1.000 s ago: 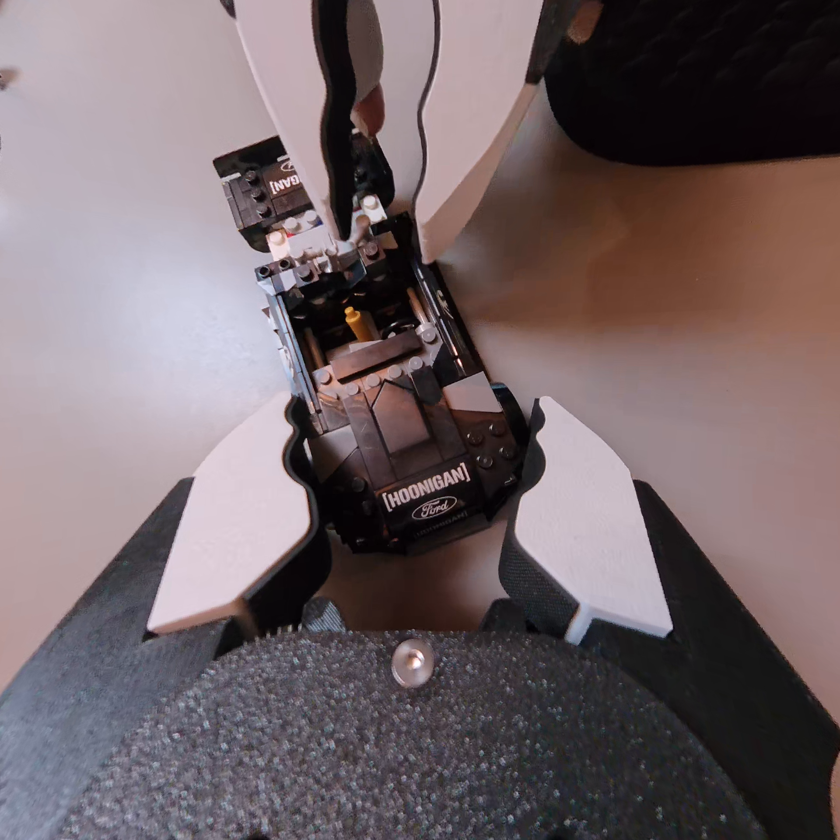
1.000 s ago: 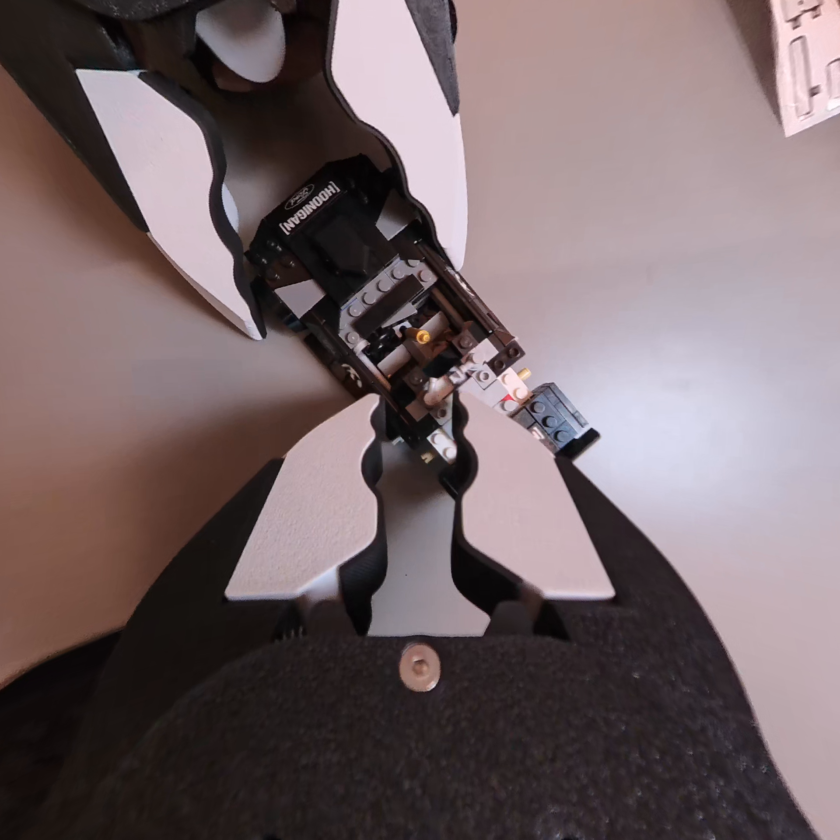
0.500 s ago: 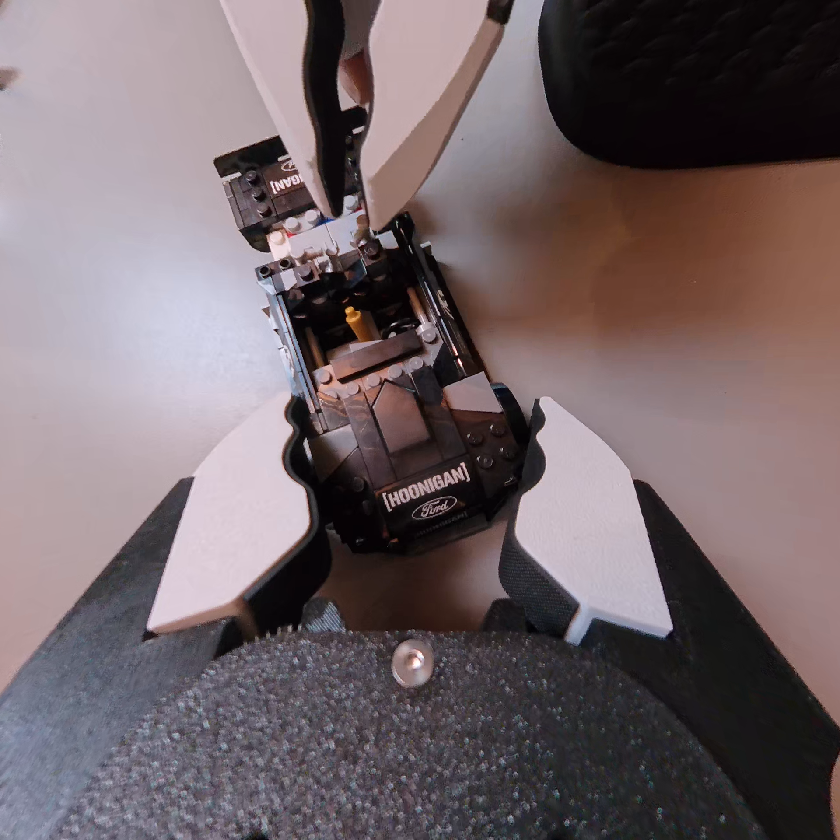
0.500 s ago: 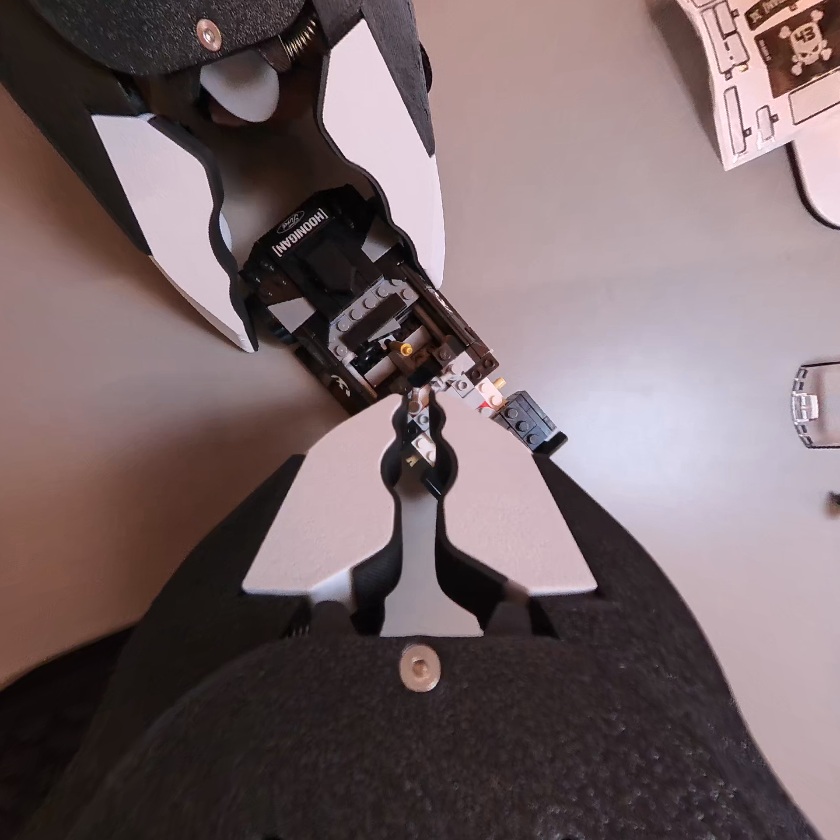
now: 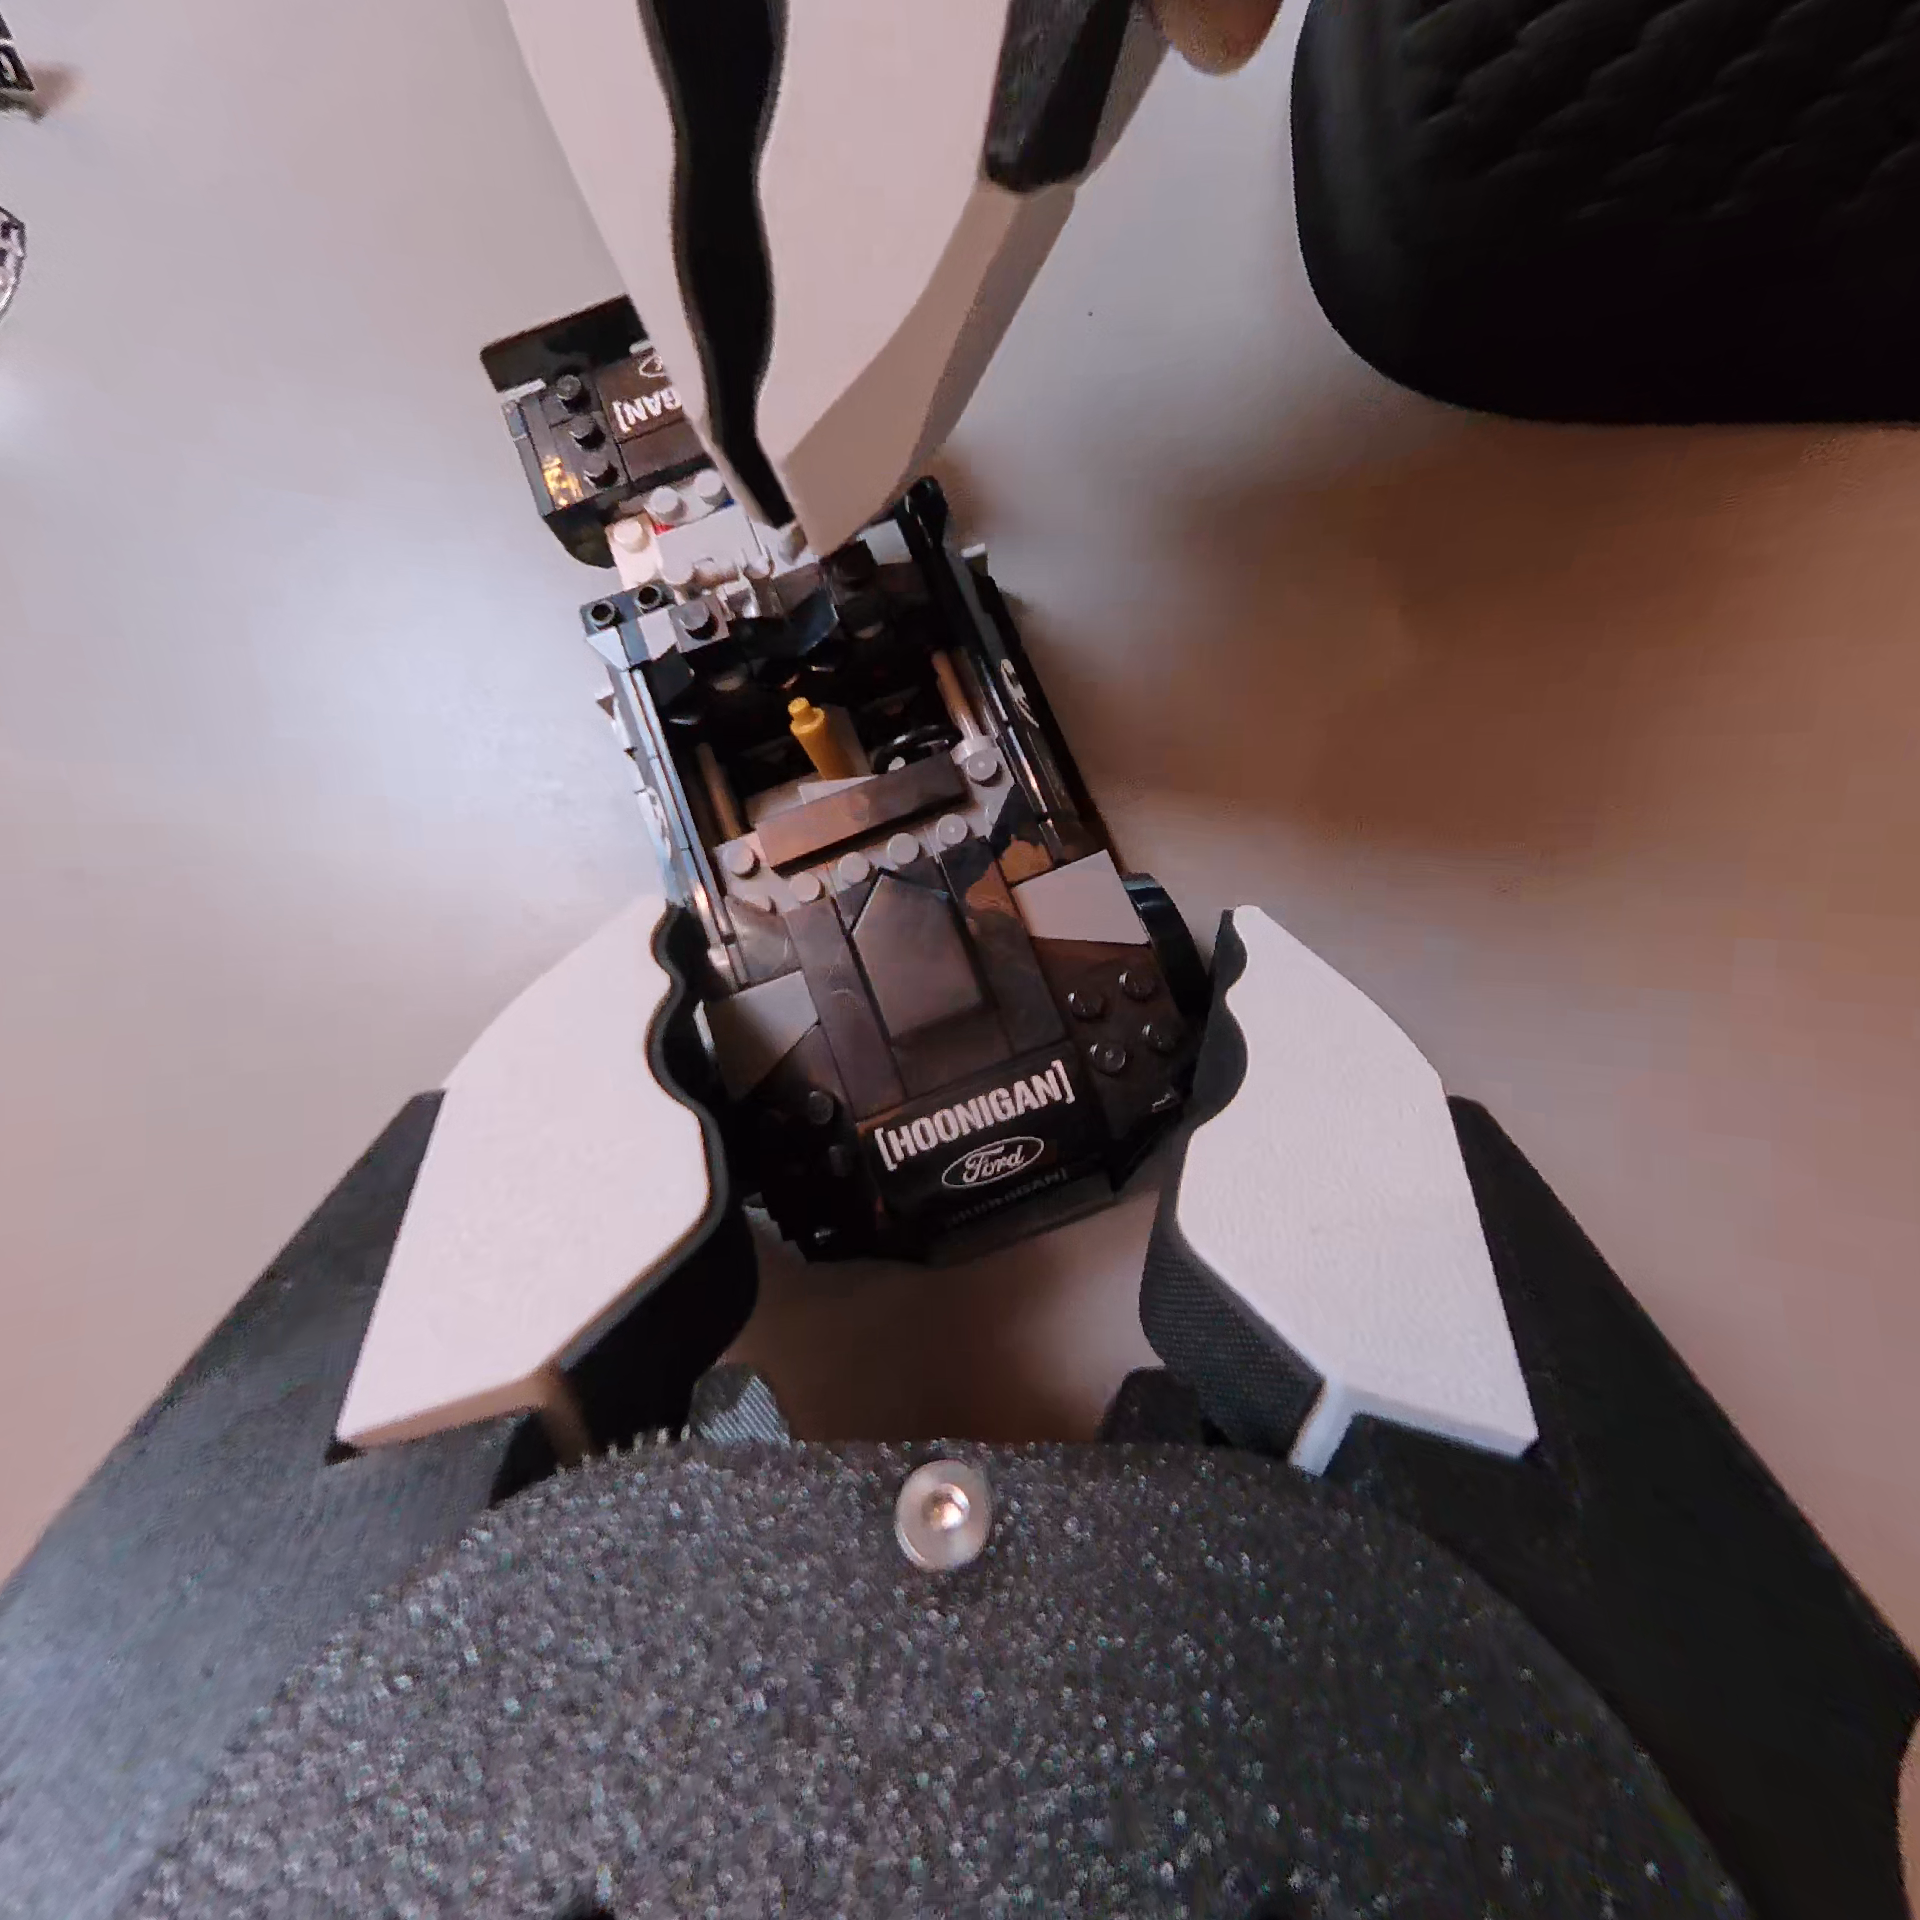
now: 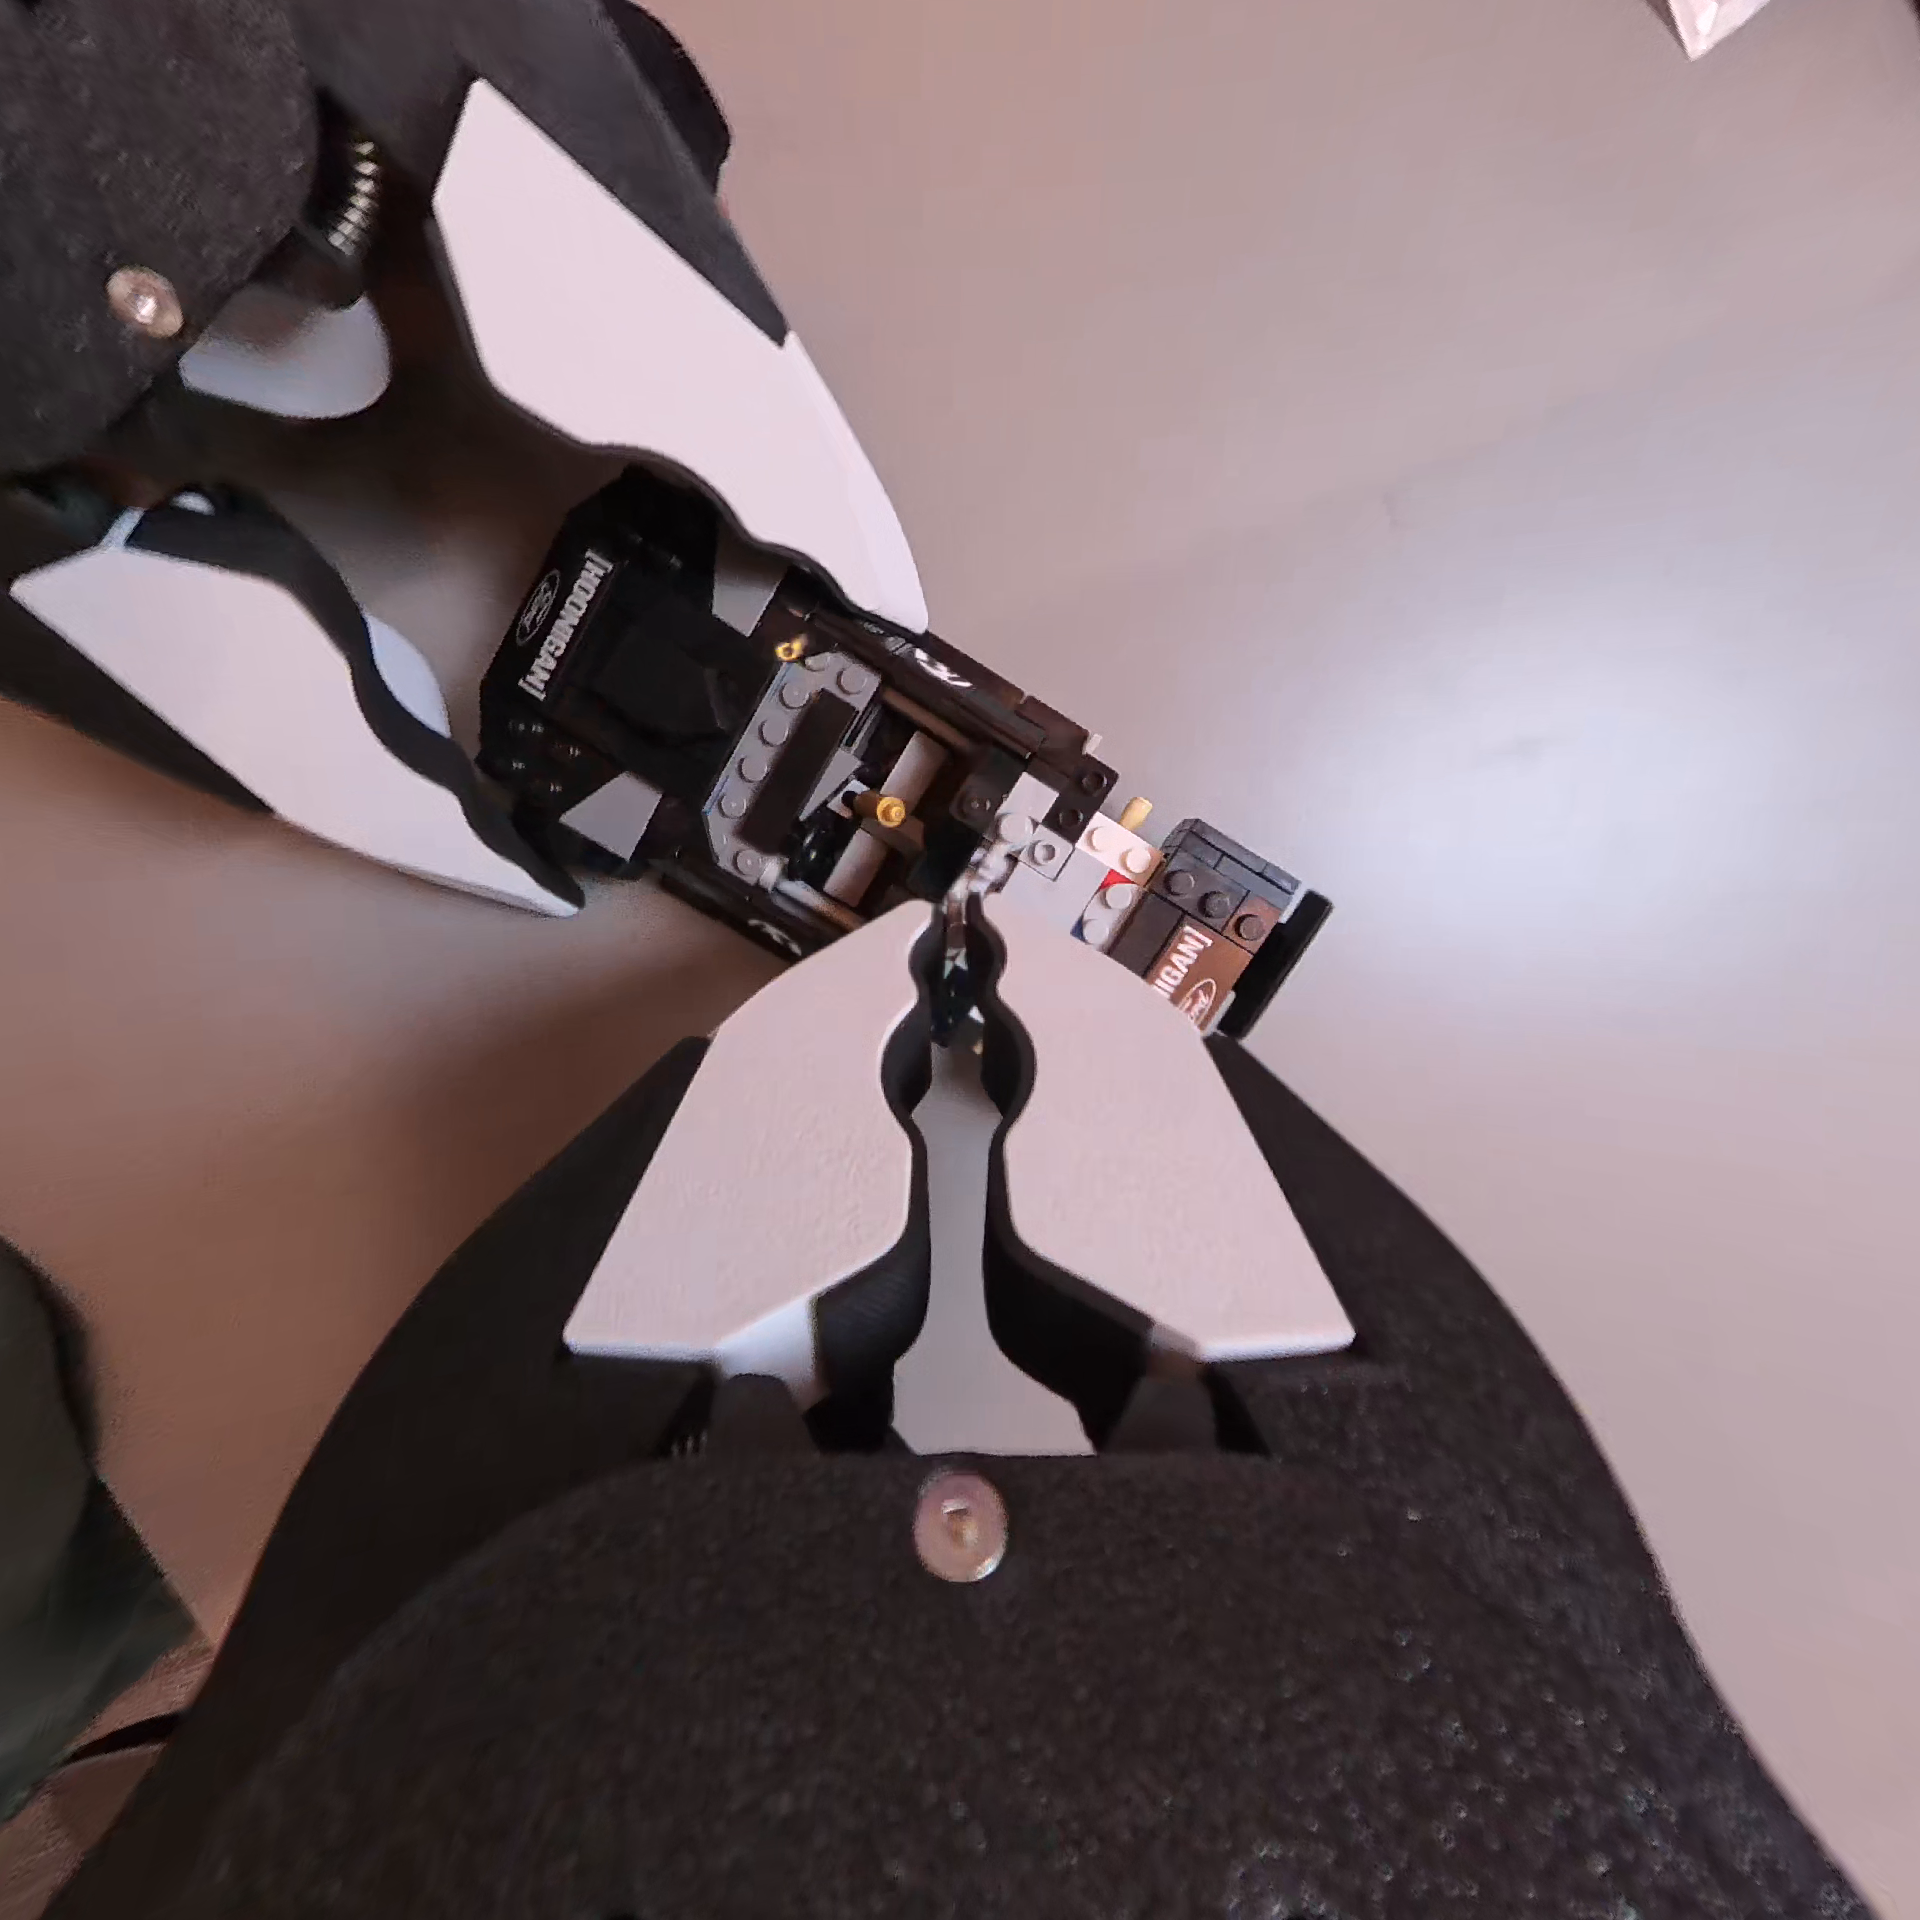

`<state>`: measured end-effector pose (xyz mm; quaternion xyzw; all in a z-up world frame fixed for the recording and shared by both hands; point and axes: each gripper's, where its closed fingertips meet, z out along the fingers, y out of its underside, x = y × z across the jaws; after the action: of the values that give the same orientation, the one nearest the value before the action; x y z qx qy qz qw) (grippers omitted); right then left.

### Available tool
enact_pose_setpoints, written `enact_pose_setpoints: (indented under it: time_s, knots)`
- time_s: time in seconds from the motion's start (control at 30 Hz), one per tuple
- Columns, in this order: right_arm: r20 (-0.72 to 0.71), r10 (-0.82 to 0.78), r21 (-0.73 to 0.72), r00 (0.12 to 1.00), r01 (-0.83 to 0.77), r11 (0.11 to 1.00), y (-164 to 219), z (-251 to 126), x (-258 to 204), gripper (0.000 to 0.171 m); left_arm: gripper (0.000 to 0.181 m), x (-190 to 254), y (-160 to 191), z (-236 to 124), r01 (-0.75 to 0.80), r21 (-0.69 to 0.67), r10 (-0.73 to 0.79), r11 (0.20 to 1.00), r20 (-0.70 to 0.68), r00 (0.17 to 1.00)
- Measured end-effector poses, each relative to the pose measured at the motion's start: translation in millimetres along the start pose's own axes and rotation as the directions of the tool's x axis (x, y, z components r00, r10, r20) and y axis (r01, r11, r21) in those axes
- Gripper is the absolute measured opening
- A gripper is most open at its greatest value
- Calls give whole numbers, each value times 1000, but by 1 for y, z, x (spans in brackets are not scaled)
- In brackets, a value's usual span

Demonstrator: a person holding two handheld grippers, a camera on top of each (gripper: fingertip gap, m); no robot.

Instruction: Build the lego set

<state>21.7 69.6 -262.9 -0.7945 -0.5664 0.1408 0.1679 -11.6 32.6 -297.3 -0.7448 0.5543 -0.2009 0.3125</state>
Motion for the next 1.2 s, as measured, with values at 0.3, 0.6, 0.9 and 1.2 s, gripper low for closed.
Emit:
enact_pose_setpoints:
  time_s: [0.3,0.6,0.9,1.2]
  knots:
    - [-73,165,-30,984,-168,985,1,1,3,3,93,2,-1,1,52,-2,-52,999,44,998]
    - [-127,287,98,949,-276,956,10,7,6,0,93,10,-2,3,68,4,-68,998,32,997]
    - [-76,353,174,933,-336,926,9,5,7,0,93,9,-2,3,66,10,-66,998,24,998]
    - [54,428,302,902,-423,855,3,-7,3,0,93,9,-2,3,53,15,-54,998,14,998]
